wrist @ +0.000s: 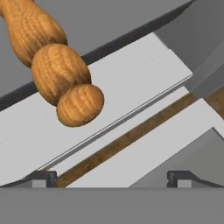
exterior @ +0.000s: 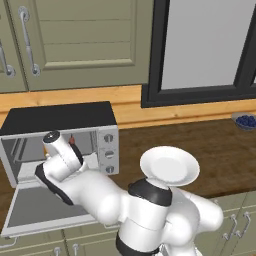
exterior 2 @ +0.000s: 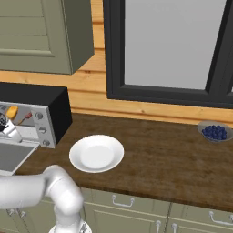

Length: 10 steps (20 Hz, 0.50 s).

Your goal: Pick up the kebab skewer and baguette bread, and place them inside the toaster oven. Close the toaster oven door and start by setting the timer.

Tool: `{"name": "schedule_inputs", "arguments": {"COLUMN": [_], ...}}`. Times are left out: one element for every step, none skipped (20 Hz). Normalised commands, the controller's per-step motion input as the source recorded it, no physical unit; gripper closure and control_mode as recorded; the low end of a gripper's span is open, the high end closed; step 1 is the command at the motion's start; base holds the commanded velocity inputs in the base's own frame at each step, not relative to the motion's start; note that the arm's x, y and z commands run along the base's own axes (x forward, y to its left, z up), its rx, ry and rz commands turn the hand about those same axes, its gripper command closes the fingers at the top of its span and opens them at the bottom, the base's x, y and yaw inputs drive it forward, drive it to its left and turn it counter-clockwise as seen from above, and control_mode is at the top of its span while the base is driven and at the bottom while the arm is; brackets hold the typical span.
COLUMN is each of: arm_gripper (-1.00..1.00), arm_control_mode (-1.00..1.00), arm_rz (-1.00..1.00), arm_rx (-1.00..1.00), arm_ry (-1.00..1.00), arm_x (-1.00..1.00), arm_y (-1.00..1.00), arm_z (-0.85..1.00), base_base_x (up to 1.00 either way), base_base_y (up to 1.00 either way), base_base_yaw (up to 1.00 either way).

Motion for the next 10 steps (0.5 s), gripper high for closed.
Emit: {"name": "schedule_inputs", "arguments": {"arm_gripper": [-1.00,-1.00,-1.00,-1.00,-1.00,-1.00,-1.00,-1.00,-1.00,-1.00], "arm_control_mode": [-1.00,-1.00,-1.00,-1.00,-1.00,-1.00,-1.00,-1.00,-1.00,-1.00], "arm_rz": [-0.06,-0.05,-0.03,0.00,0.00,0.00,0.00,0.00,0.00,0.01], "arm_rx": [0.00,0.00,0.00,0.00,0.02,0.04,0.06,0.06,0.05,0.04], "arm_ry": [0.00,0.00,0.00,0.00,0.00,0.00,0.00,0.00,0.00,0.00], "arm_x": [0.21,0.01,0.00,-0.16,-0.35,-0.54,-0.85,-1.00,-1.00,-1.00], "arm_y": [0.00,0.00,0.00,0.04,0.06,0.03,0.00,0.00,0.00,0.00], "arm_z": [0.00,0.00,0.00,0.00,0.01,0.18,0.29,0.31,0.30,0.26], "base_base_x": [0.00,0.00,0.00,0.00,0.00,0.00,0.00,0.00,0.00,0.00], "base_base_y": [0.00,0.00,0.00,0.00,0.00,0.00,0.00,0.00,0.00,0.00], "base_base_yaw": [0.00,0.00,0.00,0.00,0.00,0.00,0.00,0.00,0.00,0.00]}}
